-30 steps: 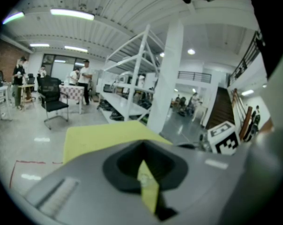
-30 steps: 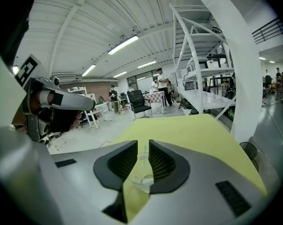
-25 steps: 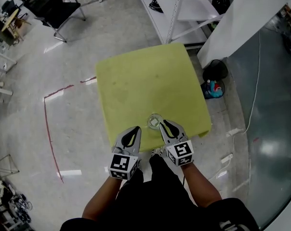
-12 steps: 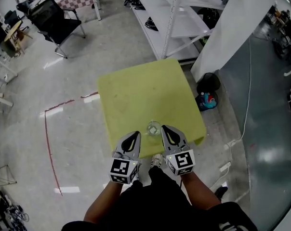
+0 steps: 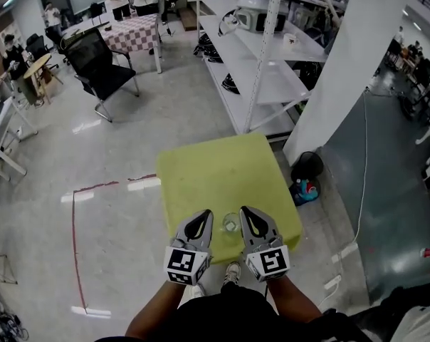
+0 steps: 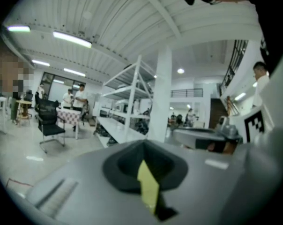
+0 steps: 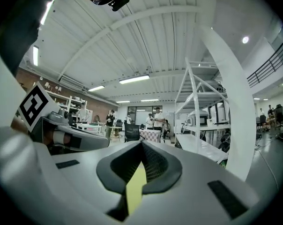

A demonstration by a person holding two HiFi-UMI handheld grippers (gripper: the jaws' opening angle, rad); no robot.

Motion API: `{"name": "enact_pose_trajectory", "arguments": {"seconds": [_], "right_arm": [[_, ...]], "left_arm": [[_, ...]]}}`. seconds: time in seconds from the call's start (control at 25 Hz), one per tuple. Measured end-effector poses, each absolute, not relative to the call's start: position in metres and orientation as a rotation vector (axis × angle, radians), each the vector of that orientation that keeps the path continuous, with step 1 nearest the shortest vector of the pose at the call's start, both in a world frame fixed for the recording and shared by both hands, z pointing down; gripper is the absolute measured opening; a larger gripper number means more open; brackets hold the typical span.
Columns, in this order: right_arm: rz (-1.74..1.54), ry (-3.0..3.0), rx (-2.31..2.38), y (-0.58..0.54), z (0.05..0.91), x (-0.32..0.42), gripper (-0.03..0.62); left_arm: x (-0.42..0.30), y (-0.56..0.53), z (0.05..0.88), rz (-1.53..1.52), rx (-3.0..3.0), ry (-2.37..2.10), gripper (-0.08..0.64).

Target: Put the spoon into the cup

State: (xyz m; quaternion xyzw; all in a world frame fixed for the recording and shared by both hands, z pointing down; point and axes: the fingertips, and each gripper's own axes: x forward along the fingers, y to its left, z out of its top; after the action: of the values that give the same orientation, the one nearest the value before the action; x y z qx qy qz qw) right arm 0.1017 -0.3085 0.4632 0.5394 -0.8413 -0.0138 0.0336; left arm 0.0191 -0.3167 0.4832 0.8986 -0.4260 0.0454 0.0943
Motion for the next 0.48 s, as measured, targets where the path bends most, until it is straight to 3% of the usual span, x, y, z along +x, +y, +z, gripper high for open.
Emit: {"name": "enact_pose_trajectory", "arguments": {"seconds": [0.48], "right_arm": [[-0.128,-2.610,1.693,-0.309,0.437,0.105,0.006]], "left_arm": [[0.007,-0.317,0.466,0.078,2.687,-1.303,0.005]]}}
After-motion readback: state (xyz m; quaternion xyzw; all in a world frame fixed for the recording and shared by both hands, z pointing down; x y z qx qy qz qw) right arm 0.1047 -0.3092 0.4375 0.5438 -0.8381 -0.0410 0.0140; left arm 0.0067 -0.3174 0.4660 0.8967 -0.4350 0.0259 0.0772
